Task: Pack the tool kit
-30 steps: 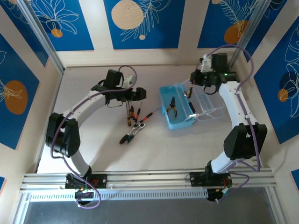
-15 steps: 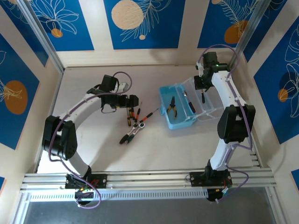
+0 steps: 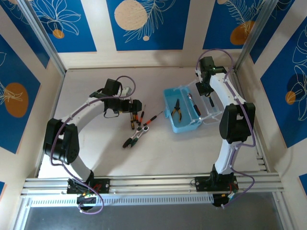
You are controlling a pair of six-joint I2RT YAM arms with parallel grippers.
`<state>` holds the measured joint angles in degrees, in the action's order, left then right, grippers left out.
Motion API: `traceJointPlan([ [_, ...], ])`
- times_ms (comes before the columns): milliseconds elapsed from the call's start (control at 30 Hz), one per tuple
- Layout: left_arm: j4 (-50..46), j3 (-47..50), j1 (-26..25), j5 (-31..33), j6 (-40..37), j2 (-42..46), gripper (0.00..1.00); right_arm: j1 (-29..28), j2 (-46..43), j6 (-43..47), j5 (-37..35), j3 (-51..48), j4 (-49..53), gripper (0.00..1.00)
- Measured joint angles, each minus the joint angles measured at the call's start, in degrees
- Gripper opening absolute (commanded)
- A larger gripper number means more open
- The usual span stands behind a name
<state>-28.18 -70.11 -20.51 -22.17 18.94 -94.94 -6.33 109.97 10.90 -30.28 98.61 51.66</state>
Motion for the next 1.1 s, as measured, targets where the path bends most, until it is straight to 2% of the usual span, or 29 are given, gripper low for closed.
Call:
traceJointPlan([
  [433,-0.17,0.42,0.04,0.76,-0.04,0.39,1.0,0.46,-0.5,-0.61,1.81,-0.76,0.26,0.42],
  [500,-0.63,0.42,0.04,1.55,-0.24,0.5,1.0,0.57,-1.2,-0.74,2.71,-0.74,0.92,0.56],
  [600,-2.16,0.42,0.04,3.45,-1.05,0.76,1.0,0.66,-2.99,-1.99,5.18,-0.72,2.36,0.92],
  [633,-2.82,0.42,0.04,4.35,-1.4,0.92,1.0,0.66,-3.93,-2.56,6.56,-0.7,2.89,1.0],
  [833,-6.4,1.22,0.04,9.57,-3.32,2.14,1.0,0.59,-11.91,-7.02,14.34,-1.38,4.42,0.99],
  [1000,-8.63,2.56,-0.79,14.03,-4.7,2.51,0.99,0.33,-15.34,-9.33,15.76,-4.61,4.98,0.99],
  [1100,-9.6,1.9,-2.49,16.55,-5.62,1.62,0.93,0.33,-15.26,-10.19,15.98,-7.3,5.14,0.99],
])
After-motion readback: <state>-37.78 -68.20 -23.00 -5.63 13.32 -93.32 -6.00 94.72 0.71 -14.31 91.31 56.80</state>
